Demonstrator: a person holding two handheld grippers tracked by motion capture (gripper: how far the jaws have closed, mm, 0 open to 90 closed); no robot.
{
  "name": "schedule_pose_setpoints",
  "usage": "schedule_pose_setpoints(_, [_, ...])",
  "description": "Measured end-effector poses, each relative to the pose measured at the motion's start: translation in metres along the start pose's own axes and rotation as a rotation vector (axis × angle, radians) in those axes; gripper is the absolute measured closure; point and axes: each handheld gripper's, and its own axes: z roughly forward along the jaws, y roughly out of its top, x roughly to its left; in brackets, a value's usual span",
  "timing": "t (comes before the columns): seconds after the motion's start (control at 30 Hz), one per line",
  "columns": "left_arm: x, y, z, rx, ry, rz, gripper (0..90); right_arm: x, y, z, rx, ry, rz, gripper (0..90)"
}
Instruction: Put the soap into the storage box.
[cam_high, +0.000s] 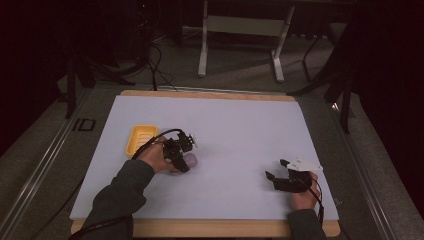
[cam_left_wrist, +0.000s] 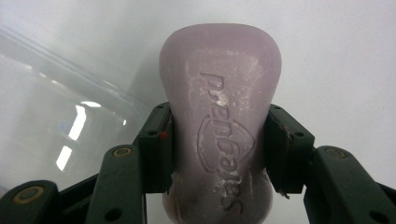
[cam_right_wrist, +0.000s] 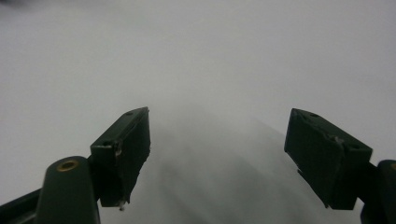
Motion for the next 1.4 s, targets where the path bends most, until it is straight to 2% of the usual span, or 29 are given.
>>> schedule_pose_setpoints(0.47, [0.009,-0.008,-0.014,-0.023,0.006,-0.041,49.8,0.000,0.000,0.000,0.000,0.001,0.000,22.1])
schedule_pose_setpoints(0.8, [0.018,-0.014,-0.019,-0.036,0.020,-0.112,49.8,0.000,0.000,0.000,0.000,0.000,0.000,22.1])
schedule_pose_setpoints(1.07, [0.023,-0.018,-0.024,-0.052,0.029,-0.151,49.8,0.000,0.000,0.000,-0.004,-0.001,0.000,21.9])
schedule_pose_setpoints(1.4, [0.028,-0.022,-0.027,-0.055,0.033,-0.180,49.9,0.000,0.000,-0.001,-0.007,-0.002,0.000,21.9])
